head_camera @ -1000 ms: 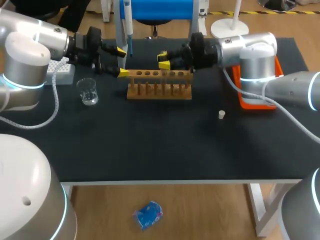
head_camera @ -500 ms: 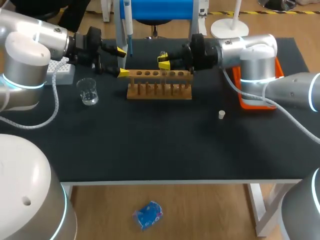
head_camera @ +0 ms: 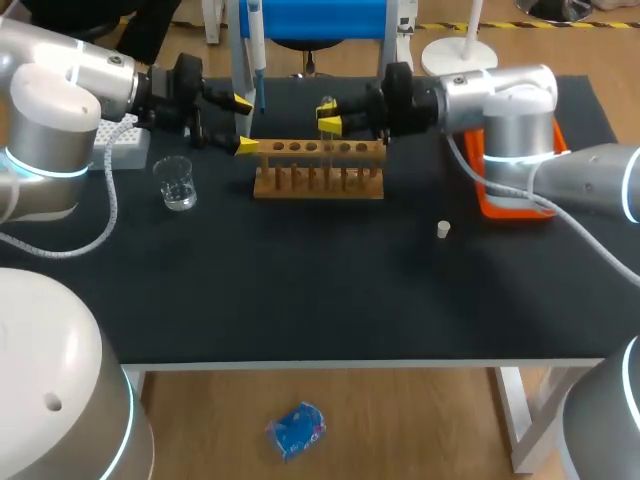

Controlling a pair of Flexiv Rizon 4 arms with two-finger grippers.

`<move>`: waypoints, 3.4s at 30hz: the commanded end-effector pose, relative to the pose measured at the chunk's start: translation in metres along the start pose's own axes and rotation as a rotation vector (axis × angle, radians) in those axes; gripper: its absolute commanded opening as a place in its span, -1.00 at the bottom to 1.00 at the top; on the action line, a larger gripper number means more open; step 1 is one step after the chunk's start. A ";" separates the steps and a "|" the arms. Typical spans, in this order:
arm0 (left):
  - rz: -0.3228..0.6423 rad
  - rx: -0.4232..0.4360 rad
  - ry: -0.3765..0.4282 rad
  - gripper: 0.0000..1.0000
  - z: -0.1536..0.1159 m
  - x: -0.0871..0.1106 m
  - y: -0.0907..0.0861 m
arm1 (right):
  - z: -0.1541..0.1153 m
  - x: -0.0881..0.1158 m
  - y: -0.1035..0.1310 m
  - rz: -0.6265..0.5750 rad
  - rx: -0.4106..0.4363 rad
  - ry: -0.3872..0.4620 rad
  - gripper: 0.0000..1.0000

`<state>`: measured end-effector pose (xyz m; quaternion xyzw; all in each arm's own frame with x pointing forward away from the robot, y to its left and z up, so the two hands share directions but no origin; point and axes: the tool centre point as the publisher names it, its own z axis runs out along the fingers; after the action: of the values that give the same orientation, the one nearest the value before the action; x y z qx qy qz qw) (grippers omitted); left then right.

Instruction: Invert the test tube, pick up the pipette, mount the tip to pipette, aspirate from beaker and dispense into the tube, eject the tip, return the pipette, and cap with the stopper.

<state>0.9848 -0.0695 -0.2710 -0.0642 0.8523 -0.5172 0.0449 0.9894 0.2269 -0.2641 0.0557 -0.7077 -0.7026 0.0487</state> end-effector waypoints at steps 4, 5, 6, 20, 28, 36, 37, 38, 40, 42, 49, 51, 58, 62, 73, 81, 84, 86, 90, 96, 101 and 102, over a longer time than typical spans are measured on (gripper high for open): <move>0.001 0.001 0.002 1.00 0.000 -0.001 0.001 | -0.004 0.004 0.008 -0.012 0.003 -0.002 -1.00; 0.001 0.001 0.002 1.00 0.000 -0.001 0.001 | -0.004 0.004 0.009 -0.013 0.001 -0.002 -1.00; 0.001 0.001 0.002 1.00 0.000 -0.001 0.001 | -0.004 0.004 0.009 -0.014 0.001 -0.002 -1.00; 0.001 0.001 0.002 1.00 0.000 -0.001 0.001 | -0.005 0.005 0.021 -0.035 -0.004 -0.002 -1.00; 0.001 0.001 0.002 1.00 0.000 -0.001 0.001 | -0.006 0.006 0.028 -0.047 -0.009 -0.002 -1.00; 0.001 0.001 0.002 1.00 0.000 -0.001 0.001 | -0.005 0.006 0.037 -0.064 -0.008 0.001 -1.00; 0.001 0.001 0.002 1.00 0.000 -0.001 0.001 | -0.005 0.006 0.039 -0.066 -0.008 0.001 -1.00; 0.001 0.001 0.002 1.00 0.000 -0.001 0.001 | -0.006 0.006 0.040 -0.068 -0.008 0.002 -1.00; 0.001 0.001 0.002 1.00 0.000 -0.001 0.001 | -0.006 0.006 0.042 -0.072 -0.007 0.002 -1.00; 0.001 0.001 0.002 1.00 0.000 -0.001 0.001 | -0.007 0.006 0.045 -0.076 -0.007 0.001 -1.00; 0.001 0.001 0.002 1.00 0.000 -0.001 0.001 | -0.008 0.012 0.061 -0.087 -0.025 0.003 -1.00; 0.001 0.001 0.002 1.00 0.000 -0.001 0.001 | -0.008 0.015 0.069 -0.090 -0.031 0.011 -1.00; 0.068 0.035 -0.024 1.00 -0.002 0.001 -0.006 | -0.013 0.022 0.089 0.059 -0.035 0.017 -1.00; 0.473 0.093 -0.098 1.00 -0.008 0.019 -0.028 | -0.019 0.026 0.096 0.259 -0.034 0.037 -1.00; 0.480 0.087 -0.142 1.00 -0.007 0.021 -0.041 | -0.031 0.038 0.101 0.628 -0.037 0.128 -1.00; 0.480 0.087 -0.142 1.00 -0.007 0.021 -0.041 | -0.031 0.038 0.101 0.628 -0.037 0.128 -1.00; 0.755 0.169 -0.239 1.00 -0.010 0.028 -0.048 | -0.033 0.042 0.104 0.728 -0.069 0.086 -1.00; 0.902 0.222 -0.259 1.00 -0.010 0.037 -0.051 | -0.033 0.044 0.106 0.834 -0.119 0.047 -1.00; 1.052 0.305 -0.284 1.00 -0.009 0.051 -0.056 | -0.030 0.053 0.110 1.043 -0.176 -0.032 -1.00; 0.982 0.225 -0.325 1.00 -0.005 0.045 -0.054 | -0.029 0.060 0.113 1.184 -0.202 -0.060 -1.00; 0.982 0.225 -0.325 1.00 -0.005 0.045 -0.054 | -0.029 0.060 0.113 1.184 -0.202 -0.060 -1.00; 0.982 0.225 -0.325 1.00 -0.005 0.045 -0.054 | -0.029 0.060 0.113 1.184 -0.202 -0.060 -1.00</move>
<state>0.9458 -0.0957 -0.2189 0.2789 0.7120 -0.5029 0.4030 0.9422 0.1910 -0.1555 -0.3494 -0.5505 -0.6189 0.4379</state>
